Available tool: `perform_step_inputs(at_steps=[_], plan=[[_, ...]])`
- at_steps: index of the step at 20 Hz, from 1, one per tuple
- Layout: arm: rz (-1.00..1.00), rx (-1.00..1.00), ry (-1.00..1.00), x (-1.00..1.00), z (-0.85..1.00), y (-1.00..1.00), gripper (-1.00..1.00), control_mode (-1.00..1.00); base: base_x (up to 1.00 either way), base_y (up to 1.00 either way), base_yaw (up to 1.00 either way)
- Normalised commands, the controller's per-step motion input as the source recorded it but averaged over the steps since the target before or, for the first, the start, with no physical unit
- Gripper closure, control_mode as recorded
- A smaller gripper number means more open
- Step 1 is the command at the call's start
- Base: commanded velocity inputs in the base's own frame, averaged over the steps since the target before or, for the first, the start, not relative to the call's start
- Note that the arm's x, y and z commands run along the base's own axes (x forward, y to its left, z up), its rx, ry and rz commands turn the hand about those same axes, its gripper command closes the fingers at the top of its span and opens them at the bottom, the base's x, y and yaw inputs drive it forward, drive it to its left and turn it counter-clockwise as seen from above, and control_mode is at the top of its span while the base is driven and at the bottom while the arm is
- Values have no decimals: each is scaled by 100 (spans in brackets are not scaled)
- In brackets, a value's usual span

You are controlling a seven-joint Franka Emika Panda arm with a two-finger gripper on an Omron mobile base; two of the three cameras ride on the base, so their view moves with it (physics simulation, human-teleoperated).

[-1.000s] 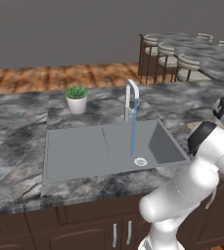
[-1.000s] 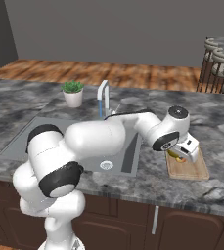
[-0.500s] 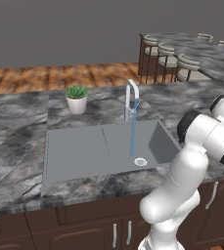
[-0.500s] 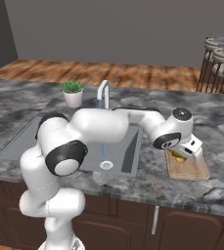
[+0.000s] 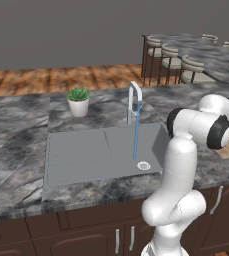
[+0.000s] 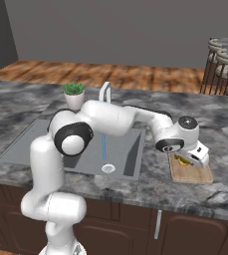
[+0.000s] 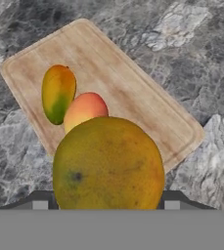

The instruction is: Pick the mango, orange, mango from the sink and place them on the cutting board to airdry. Then turn off the sink faucet.

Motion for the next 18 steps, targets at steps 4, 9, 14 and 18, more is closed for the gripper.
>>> perform_step_inputs(at_steps=[4,9,14,18], plan=[[0,0,0,2,-3,-34,100,-100,0,0,0],[0,0,0,14,-6,-19,100,-100,0,0,0],[0,0,0,16,-19,-15,100,-100,0,0,0],[0,0,0,20,-26,-9,100,-100,0,0,0]])
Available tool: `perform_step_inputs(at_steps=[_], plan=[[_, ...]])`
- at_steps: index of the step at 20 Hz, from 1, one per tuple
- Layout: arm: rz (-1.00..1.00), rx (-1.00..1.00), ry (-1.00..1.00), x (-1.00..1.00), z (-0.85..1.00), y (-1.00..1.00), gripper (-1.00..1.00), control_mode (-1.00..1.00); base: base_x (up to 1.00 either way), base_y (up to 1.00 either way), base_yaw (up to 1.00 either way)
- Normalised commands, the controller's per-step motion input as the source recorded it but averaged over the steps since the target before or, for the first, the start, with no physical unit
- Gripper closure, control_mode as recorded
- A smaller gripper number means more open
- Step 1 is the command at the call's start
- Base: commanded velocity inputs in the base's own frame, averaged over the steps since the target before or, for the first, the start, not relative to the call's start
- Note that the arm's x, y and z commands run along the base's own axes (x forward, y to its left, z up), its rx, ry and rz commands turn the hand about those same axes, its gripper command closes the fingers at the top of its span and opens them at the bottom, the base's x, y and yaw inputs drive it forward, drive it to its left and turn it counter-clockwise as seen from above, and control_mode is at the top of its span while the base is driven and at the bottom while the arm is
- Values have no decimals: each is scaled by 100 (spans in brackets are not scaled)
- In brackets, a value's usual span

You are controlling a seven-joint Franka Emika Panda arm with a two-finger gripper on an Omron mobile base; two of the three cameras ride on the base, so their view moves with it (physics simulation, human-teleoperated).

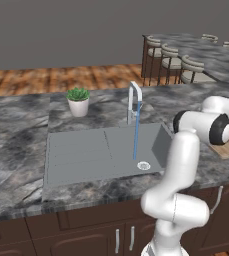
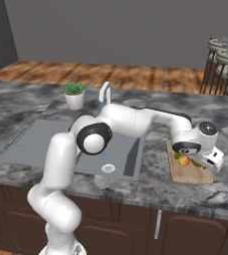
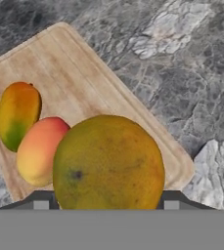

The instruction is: Pick the mango, orange, mango from the sink and place them on the cutting board to airdry. Then turn off the sink faucet.

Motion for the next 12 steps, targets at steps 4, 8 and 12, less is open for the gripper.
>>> perform_step_inputs(at_steps=[4,8,12], plan=[[0,0,0,24,-26,-6,100,-100,0,0,0],[0,0,0,22,-27,-2,100,-100,0,0,0],[0,0,0,17,-26,-1,100,-100,0,0,0]])
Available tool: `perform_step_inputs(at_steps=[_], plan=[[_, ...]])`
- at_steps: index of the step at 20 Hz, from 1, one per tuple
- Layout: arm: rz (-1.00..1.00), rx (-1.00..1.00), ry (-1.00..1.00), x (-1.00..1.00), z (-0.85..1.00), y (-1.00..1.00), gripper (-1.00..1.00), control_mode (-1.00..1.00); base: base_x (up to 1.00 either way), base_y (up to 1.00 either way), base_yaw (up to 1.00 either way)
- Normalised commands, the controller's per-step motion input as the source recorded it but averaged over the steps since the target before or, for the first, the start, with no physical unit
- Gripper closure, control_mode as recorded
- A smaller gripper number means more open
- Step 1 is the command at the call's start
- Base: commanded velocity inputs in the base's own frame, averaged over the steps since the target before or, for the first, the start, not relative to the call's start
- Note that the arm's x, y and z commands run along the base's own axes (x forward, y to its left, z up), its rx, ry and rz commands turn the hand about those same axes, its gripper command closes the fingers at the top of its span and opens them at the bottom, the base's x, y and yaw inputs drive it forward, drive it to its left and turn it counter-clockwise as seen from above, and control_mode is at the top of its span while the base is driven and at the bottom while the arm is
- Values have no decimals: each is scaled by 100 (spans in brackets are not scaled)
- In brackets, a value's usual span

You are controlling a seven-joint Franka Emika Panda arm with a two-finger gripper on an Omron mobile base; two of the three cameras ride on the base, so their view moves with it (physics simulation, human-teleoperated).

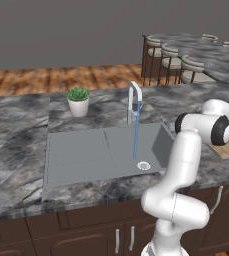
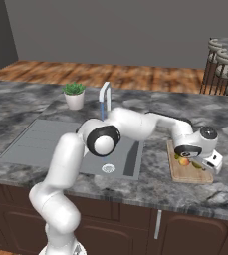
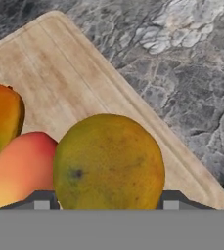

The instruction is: Pick the mango, orange, mango from the sink and place them on the cutting board to airdry. Then turn off the sink faucet.

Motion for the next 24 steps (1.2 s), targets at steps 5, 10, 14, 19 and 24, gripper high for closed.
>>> perform_step_inputs(at_steps=[5,10,14,19,24], plan=[[0,0,1,16,-29,-11,100,-100,0,0,0],[0,0,0,15,-24,-17,100,-100,0,0,0],[0,0,0,9,-25,-10,100,-100,0,0,0],[0,0,3,0,-38,0,100,-100,0,0,0],[0,0,8,0,-49,4,-100,-100,0,0,0]])
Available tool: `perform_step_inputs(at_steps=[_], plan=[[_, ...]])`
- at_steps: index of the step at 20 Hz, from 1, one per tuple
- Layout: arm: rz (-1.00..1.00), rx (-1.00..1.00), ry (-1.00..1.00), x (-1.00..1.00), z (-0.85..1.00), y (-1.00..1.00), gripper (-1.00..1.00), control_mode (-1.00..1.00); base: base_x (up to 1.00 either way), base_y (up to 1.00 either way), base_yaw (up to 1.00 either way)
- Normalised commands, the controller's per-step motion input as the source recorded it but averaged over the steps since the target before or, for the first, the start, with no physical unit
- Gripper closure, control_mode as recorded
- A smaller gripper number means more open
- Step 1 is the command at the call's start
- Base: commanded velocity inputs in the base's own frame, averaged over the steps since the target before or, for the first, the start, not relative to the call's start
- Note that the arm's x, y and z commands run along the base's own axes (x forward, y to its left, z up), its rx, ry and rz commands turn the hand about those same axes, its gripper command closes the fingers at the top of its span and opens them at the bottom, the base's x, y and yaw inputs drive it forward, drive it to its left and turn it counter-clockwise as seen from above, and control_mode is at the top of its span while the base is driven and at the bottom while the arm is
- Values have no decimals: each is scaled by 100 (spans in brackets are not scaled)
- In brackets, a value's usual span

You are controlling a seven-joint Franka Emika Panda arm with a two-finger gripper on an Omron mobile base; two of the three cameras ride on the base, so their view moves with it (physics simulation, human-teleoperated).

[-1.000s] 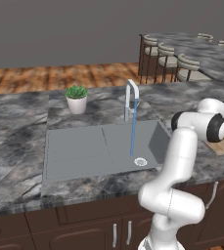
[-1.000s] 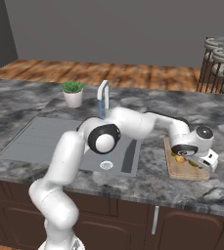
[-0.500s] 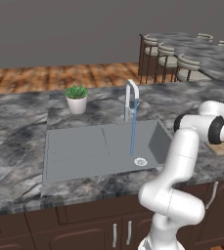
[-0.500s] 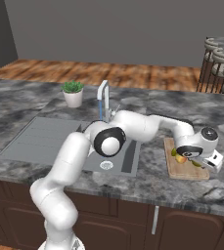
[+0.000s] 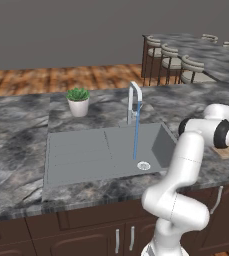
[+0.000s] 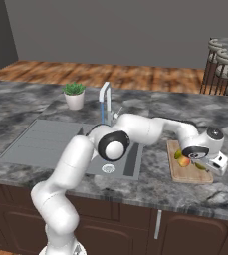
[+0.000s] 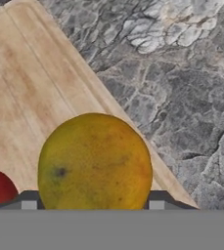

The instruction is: Pick the mango, orange, mango from the sink and place them on the cutting board to airdry. Then turn off the sink faucet.

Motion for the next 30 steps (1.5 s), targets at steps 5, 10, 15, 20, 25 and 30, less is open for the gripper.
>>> perform_step_inputs(at_steps=[5,10,15,20,25,30], plan=[[0,0,8,0,-45,8,-100,-100,0,0,0],[0,0,2,-6,-12,1,-100,-100,0,0,0],[0,0,0,-6,1,21,-100,-100,0,0,0],[0,0,0,-6,47,25,-100,-100,0,0,0],[0,0,0,-5,69,26,-100,-100,0,0,0],[0,0,-3,-19,54,27,-100,-100,0,0,0]])
